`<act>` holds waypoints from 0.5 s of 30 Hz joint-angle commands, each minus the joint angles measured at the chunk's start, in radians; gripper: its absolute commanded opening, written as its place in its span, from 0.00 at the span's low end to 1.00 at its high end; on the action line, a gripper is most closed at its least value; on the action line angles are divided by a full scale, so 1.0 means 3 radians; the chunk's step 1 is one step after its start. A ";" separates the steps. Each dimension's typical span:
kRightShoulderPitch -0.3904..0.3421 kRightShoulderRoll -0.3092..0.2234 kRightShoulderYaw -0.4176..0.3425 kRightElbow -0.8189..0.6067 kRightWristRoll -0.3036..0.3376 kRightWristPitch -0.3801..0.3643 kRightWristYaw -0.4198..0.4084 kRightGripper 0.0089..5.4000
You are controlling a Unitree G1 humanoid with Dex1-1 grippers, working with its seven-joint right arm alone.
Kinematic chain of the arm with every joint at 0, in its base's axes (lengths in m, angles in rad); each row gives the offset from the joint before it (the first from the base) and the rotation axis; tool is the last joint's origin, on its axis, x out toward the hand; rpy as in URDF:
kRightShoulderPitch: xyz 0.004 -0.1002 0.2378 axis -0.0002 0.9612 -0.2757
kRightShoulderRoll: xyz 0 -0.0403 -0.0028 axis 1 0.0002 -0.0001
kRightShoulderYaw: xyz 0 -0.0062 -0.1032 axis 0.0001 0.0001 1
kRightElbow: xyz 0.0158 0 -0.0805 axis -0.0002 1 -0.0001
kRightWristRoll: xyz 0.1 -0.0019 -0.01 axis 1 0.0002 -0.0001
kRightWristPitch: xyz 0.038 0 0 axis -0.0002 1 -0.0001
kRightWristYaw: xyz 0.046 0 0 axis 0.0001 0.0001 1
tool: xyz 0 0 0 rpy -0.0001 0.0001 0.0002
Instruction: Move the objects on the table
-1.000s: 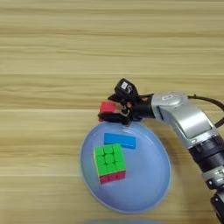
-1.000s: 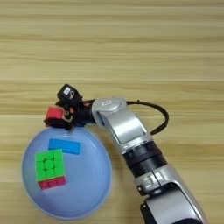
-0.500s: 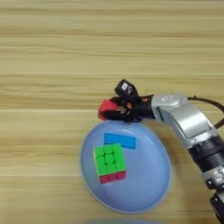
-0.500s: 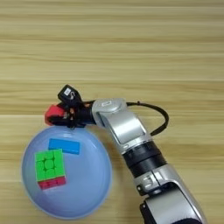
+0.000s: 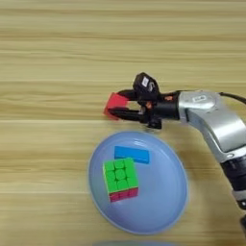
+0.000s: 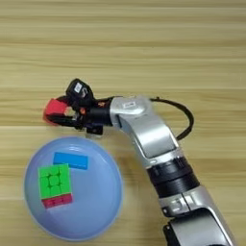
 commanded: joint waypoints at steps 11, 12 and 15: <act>0.0655 -0.0904 -0.0321 -0.0655 0.0274 -0.0803 0.0907 0.44; 0.0691 -0.0931 -0.0329 -0.0642 0.0269 -0.0818 0.0926 0.44; 0.0834 -0.1003 -0.0358 -0.0622 0.0273 -0.0873 0.0972 0.44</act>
